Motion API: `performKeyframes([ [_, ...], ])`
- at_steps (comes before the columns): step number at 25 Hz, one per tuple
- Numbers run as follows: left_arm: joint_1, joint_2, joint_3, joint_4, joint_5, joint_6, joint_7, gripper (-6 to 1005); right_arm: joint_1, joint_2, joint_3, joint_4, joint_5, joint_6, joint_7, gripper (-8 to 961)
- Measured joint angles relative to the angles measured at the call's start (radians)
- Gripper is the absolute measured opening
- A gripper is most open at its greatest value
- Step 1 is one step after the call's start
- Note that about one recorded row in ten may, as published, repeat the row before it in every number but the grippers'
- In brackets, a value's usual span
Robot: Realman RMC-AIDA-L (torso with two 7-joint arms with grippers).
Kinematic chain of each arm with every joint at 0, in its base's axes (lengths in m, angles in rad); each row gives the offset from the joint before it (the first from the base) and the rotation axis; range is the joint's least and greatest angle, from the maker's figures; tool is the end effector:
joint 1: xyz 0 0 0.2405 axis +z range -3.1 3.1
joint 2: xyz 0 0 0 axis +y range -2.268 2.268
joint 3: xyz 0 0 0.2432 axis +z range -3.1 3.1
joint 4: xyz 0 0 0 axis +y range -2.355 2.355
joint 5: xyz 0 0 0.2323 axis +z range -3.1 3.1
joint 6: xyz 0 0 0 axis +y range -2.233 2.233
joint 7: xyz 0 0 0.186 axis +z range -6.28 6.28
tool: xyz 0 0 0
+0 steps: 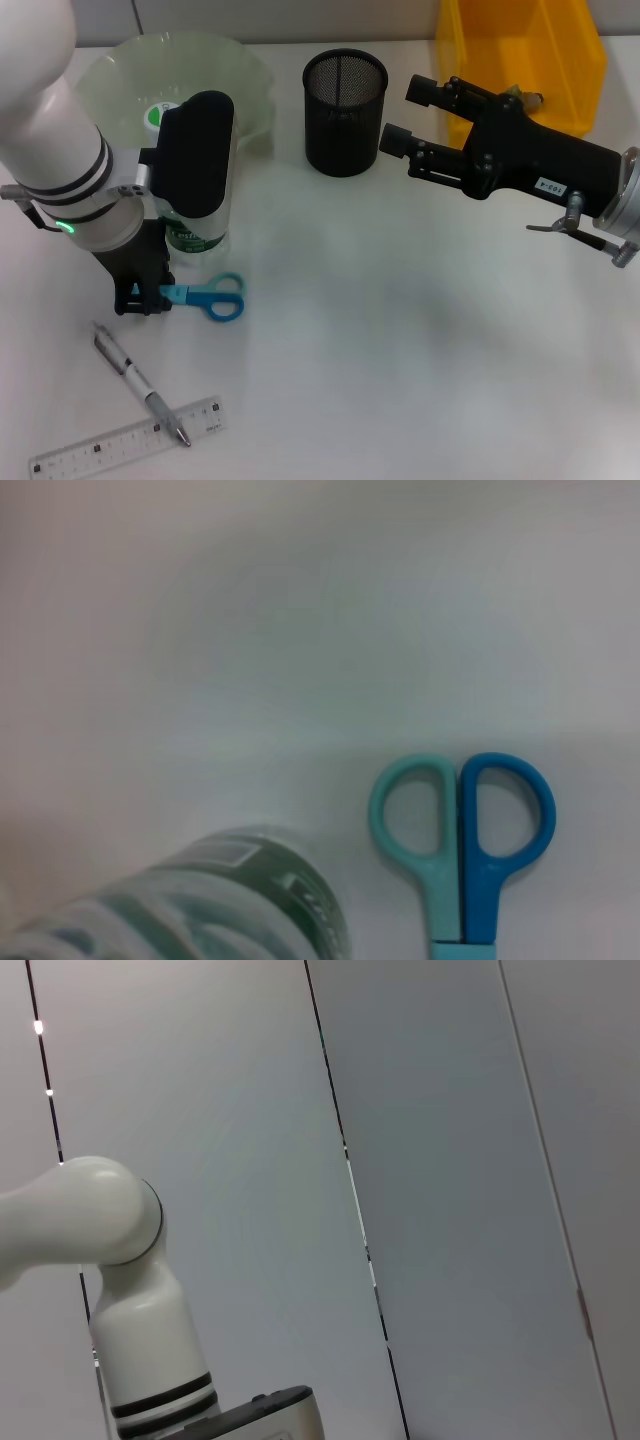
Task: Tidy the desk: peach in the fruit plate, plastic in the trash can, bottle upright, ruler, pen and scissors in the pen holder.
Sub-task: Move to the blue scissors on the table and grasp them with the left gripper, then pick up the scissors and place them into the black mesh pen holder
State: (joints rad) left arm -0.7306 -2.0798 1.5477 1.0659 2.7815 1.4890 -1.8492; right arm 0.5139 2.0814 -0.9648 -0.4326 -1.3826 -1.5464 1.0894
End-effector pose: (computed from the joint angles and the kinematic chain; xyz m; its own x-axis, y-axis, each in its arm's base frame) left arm -0.2227 0.3796 -0.0647 0.7286 -0.0697 -0.6814 -0.1226 -0.9920 -0.0296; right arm 0.2009 0.3564 -0.0423 0.5966 -0.1268 -0.7925 -0.4093 -0.8974 -0.1645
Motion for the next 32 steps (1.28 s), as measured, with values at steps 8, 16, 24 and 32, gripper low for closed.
performKeyframes([
  [8, 0.007, 0.0, 0.001, 0.043, -0.01, 0.022, 0.002, 231, 0.0, 0.0, 0.001, -0.002, 0.001, 0.001, -0.002, 787],
  [16, 0.038, 0.003, 0.004, 0.131, -0.057, 0.07, 0.016, 232, 0.0, 0.0, 0.003, -0.002, 0.002, 0.001, -0.002, 786],
  [24, 0.07, 0.007, -0.031, 0.254, -0.114, 0.161, 0.043, 234, 0.007, -0.001, 0.003, -0.016, 0.015, 0.001, 0.003, 786],
  [32, 0.1, 0.009, -0.148, 0.412, -0.216, 0.206, 0.072, 235, -0.01, -0.002, 0.033, -0.025, 0.042, -0.014, 0.007, 786],
])
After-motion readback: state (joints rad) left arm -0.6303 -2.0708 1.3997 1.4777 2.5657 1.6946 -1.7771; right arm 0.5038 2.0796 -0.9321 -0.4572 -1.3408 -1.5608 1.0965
